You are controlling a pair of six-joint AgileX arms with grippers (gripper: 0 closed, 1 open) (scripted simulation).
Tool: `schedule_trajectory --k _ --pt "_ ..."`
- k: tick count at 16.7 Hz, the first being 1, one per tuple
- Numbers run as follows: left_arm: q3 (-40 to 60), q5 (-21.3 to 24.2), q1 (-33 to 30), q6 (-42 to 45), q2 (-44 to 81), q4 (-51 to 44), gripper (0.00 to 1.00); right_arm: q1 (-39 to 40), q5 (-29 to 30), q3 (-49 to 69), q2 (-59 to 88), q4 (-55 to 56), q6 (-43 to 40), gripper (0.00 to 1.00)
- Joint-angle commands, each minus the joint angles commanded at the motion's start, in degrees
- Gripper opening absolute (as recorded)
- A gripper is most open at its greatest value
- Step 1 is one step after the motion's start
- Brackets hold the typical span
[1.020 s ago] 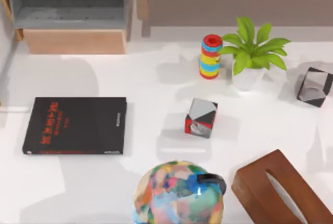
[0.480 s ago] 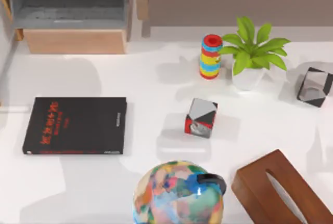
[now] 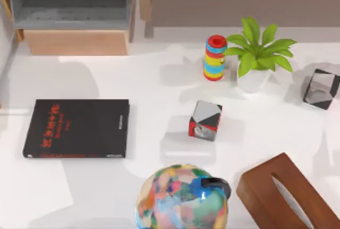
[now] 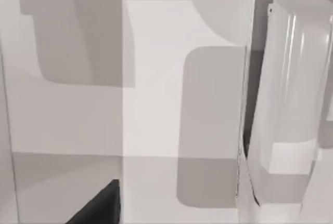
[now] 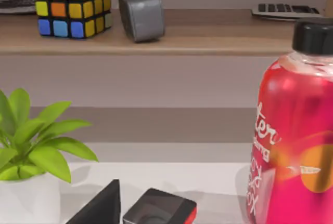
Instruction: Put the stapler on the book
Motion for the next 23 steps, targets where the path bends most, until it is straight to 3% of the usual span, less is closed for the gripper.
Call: schedule_trajectory --k 13,23 --pt "-5.5 -0.1 -1.1 -1.2 2.2 7.8 1.0 0.0 0.0 0.0 0.0 0.0 0.0 1.0" --pt "-5.5 -0.1 -1.1 -1.2 2.2 7.8 0.25 0.0 0.0 0.0 0.0 0.0 0.0 1.0"
